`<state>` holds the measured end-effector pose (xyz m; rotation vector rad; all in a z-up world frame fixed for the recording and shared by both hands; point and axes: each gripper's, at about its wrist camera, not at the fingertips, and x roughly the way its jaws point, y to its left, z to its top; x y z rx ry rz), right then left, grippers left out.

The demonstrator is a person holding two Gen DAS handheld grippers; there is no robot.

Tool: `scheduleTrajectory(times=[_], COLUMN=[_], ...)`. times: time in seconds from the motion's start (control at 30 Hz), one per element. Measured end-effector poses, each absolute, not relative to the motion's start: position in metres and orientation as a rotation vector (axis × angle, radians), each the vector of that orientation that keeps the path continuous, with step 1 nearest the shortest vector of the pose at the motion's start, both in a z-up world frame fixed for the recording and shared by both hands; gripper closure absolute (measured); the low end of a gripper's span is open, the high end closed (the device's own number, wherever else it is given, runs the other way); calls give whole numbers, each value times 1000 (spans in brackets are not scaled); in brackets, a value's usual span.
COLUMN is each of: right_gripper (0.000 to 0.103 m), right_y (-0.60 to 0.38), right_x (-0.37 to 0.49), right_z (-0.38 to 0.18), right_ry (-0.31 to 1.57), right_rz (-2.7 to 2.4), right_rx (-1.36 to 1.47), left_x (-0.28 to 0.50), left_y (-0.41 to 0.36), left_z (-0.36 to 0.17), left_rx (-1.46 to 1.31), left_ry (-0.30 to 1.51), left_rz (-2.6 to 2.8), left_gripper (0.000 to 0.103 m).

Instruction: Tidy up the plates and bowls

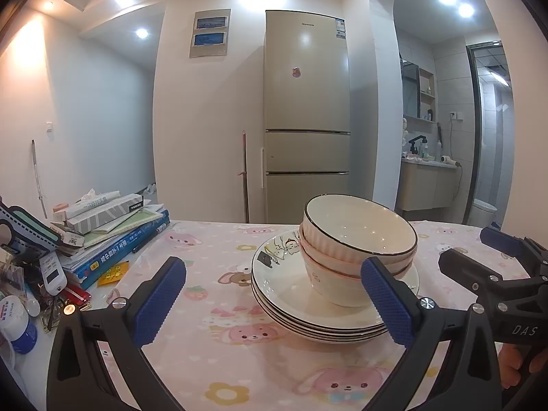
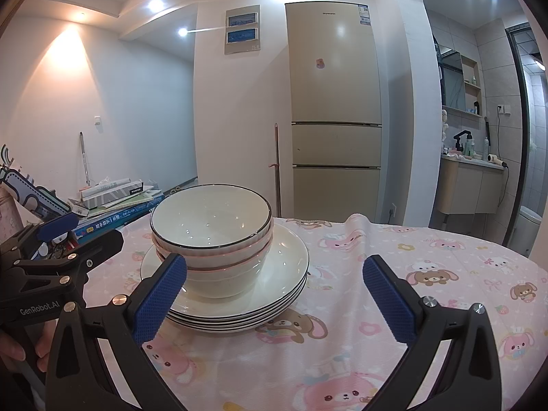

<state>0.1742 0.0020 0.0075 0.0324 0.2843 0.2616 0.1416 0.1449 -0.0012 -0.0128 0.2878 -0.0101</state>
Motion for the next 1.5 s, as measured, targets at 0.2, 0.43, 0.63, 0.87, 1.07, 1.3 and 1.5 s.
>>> scheduleTrajectory(times=[0.2,0.43,0.63,0.87,1.07,1.3,1.5], right_gripper=[0,0,0,0,0,0,0], right_y=[2,2,3,3,3,3,3], right_x=[173,173,173,173,173,176,175], right_z=[7,7,6,6,6,3,3], right_ry=[283,280,282,284,284,290,290], right_rz=[257,254,253,253,253,253,253], right_rx=[33,28,31,32,32,35,35], left_x=[142,142,142,142,142,142,142], left_y=[145,145,146,147,147,147,147], left_z=[-2,-3,-3,-3,-3,-3,-3], left_rx=[-14,-16,-16,-16,-16,-16,-16], left_ry=[288,291,291,293,294,294,294], left_rz=[-6,-4,-3,-1,0,0,0], left_gripper=[0,0,0,0,0,0,0])
